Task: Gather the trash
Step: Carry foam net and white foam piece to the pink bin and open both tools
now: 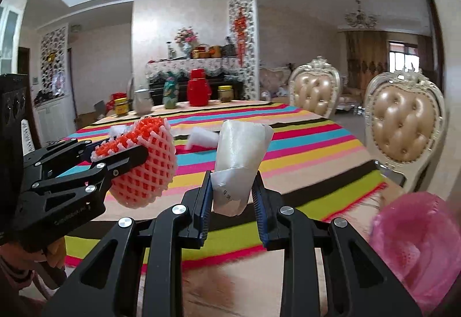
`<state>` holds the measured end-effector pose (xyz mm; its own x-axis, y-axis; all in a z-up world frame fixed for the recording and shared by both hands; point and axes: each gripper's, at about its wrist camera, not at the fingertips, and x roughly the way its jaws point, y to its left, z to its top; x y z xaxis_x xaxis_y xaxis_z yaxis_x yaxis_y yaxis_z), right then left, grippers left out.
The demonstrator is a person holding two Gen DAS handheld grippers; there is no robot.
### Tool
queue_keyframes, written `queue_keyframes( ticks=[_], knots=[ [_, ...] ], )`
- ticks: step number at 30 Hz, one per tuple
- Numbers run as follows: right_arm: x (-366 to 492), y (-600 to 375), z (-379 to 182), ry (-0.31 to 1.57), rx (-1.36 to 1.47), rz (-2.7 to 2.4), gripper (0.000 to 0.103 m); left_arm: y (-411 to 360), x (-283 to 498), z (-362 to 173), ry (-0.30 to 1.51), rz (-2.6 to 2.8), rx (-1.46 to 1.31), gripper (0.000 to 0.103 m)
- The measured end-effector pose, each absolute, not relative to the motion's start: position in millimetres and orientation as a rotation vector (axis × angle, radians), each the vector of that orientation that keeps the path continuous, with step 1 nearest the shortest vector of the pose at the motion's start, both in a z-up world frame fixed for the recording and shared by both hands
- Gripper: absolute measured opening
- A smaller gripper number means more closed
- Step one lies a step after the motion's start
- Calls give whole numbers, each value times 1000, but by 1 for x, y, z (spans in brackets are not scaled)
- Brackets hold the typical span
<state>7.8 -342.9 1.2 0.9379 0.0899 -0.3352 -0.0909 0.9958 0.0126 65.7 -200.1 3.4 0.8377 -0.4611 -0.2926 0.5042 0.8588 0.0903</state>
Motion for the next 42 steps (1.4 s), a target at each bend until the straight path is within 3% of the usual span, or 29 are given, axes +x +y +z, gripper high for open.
queue_keyframes(
  ticks=[27,30,32,35,39,42],
  knots=[
    [-65,-565,-23,419,89,-423,27,-451,56,-3,264,-1057,193,34],
    [-68,-574,-31,435,92,-438,28,-471,65,-9,294,-1089,179,41],
    [-67,-580,-35,439,107,-442,29,-482,69,-14,303,-1091,180,53],
    [-64,-588,-40,445,117,-458,44,-486,76,-21,297,-1040,203,68],
    [-60,-589,-43,455,124,-453,54,-466,88,-22,291,-951,211,81],
    [-59,-585,-43,453,125,-452,54,-441,98,-20,292,-878,204,91]
  ],
)
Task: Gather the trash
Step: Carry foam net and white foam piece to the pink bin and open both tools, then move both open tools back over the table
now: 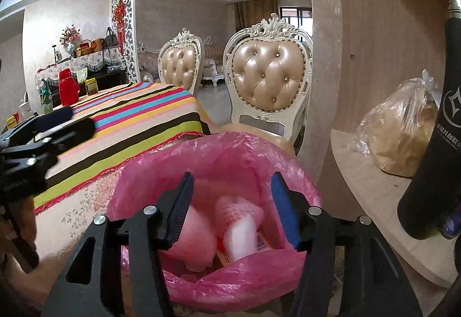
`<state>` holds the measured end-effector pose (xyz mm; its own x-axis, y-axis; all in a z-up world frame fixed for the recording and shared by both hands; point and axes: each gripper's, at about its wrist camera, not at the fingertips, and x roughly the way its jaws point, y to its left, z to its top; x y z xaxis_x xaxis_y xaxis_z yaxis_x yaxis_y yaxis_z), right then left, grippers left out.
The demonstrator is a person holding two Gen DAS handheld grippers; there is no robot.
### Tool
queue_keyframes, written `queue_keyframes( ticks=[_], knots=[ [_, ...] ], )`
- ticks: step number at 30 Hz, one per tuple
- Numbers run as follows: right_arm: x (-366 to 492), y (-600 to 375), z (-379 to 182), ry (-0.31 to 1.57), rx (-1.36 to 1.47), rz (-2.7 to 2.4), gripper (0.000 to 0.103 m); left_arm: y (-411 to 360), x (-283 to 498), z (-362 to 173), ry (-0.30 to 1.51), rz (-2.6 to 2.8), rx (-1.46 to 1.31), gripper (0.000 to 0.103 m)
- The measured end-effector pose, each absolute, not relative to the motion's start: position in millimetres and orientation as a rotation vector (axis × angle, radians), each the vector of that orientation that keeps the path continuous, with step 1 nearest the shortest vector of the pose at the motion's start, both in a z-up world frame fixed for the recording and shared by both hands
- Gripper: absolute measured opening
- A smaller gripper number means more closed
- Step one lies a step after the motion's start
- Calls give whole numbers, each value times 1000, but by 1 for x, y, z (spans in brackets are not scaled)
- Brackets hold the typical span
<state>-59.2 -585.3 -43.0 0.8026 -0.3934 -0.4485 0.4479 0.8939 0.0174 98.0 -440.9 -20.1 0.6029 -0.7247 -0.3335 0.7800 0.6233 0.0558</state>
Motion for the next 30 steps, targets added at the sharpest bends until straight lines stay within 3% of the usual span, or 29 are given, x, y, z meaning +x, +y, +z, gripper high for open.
queue_keyframes(
  ticks=[6,10,30],
  knots=[
    [-50,-568,-34,445,116,-401,56,-378,115,-22,311,-736,235,98],
    [-31,-535,-31,458,77,-324,63,-330,124,-24,325,-659,223,98],
    [134,-282,-31,559,-110,221,63,-43,201,-26,430,-98,49,98]
  ],
)
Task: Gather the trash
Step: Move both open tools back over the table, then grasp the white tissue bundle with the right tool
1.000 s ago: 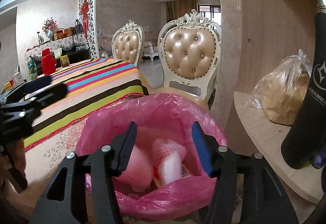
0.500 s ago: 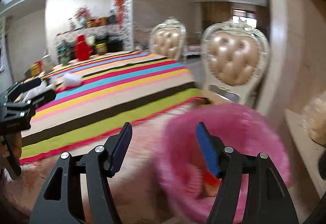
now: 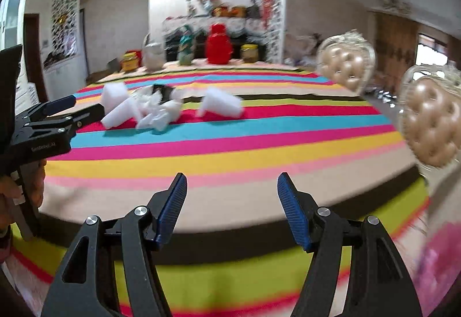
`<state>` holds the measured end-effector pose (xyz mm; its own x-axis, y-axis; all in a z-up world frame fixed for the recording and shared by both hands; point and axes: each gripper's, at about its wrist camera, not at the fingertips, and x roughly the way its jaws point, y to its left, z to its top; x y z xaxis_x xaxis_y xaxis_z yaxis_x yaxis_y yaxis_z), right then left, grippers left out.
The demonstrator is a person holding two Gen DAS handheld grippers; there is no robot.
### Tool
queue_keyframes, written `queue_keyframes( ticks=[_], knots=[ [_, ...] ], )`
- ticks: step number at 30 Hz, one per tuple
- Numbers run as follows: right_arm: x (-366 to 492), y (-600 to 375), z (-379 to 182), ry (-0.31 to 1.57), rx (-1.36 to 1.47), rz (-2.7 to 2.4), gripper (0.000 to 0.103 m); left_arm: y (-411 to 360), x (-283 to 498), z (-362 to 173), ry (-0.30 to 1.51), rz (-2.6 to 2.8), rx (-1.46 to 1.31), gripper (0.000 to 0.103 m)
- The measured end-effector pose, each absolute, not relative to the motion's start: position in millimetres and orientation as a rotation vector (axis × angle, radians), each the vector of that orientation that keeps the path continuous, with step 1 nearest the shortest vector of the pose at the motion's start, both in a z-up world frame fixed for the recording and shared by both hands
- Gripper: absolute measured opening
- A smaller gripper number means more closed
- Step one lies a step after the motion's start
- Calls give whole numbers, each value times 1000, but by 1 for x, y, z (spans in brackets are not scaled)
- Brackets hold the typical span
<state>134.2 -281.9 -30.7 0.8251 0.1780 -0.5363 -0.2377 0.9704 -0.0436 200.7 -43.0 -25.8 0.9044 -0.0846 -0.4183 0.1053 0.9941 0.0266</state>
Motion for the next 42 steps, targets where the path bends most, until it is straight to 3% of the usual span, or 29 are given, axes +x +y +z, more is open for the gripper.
queue_keyframes(
  ticks=[14,29,31,34,42],
  knots=[
    [280,-186,-50,729,-65,389,63,61,255,-36,486,174,-166,98],
    [377,-125,-75,871,12,417,63,63,261,-42,548,107,-194,98],
    [381,-126,-79,904,24,418,44,61,263,-43,553,104,-188,98],
    [371,-130,-71,844,-4,398,36,58,262,-43,557,102,-178,98],
    [307,-166,-57,805,1,422,35,45,262,-44,577,63,-143,98]
  ],
)
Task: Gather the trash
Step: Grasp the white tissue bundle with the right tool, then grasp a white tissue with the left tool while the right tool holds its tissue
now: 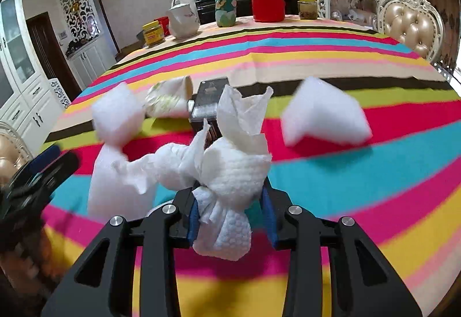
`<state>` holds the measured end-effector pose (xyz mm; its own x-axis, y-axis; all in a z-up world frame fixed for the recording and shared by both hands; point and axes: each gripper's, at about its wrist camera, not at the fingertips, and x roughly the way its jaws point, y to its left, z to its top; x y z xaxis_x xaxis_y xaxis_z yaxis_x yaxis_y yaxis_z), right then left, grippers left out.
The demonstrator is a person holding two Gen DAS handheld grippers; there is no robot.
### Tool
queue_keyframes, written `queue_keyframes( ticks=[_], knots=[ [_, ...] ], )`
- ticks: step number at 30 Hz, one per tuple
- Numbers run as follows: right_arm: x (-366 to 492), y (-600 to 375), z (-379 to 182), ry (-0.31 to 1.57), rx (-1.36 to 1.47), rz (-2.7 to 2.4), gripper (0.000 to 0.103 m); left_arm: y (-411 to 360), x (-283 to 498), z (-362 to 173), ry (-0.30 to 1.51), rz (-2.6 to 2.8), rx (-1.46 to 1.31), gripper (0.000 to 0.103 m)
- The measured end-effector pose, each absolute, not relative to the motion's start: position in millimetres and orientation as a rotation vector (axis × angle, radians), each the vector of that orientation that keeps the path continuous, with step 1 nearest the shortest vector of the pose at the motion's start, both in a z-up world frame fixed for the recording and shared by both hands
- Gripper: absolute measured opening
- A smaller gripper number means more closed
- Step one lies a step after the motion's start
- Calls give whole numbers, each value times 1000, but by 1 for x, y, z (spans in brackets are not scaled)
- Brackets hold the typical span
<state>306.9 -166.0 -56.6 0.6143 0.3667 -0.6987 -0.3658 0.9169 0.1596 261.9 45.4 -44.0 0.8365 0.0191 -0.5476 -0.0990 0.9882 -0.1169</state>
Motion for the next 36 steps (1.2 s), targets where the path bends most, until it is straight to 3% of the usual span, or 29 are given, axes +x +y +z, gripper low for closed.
queue_keyframes(
  ticks=[6,9,12,17,21,23,25,28,36],
  knots=[
    [245,-209,-66,815,19,398,37,32,258,-48,640,-44,-175,98],
    [233,-235,-65,802,80,373,46,19,251,-47,642,-89,-191,98],
    [225,-246,-62,784,83,333,64,1,251,-46,649,-119,-168,98],
    [219,-257,-65,802,94,320,72,-26,250,-50,640,-124,-45,98],
    [221,-259,-68,824,94,310,72,-30,245,-45,603,-159,-40,98],
    [226,-254,-71,850,79,311,67,-32,242,-42,588,-174,-41,98],
    [229,-250,-74,872,58,312,47,-34,239,-38,577,-186,-46,98],
    [224,-250,-71,848,52,299,36,-44,233,-30,559,-217,-24,98],
    [185,-293,-40,665,109,181,34,-102,237,-29,574,-313,93,97]
  ],
)
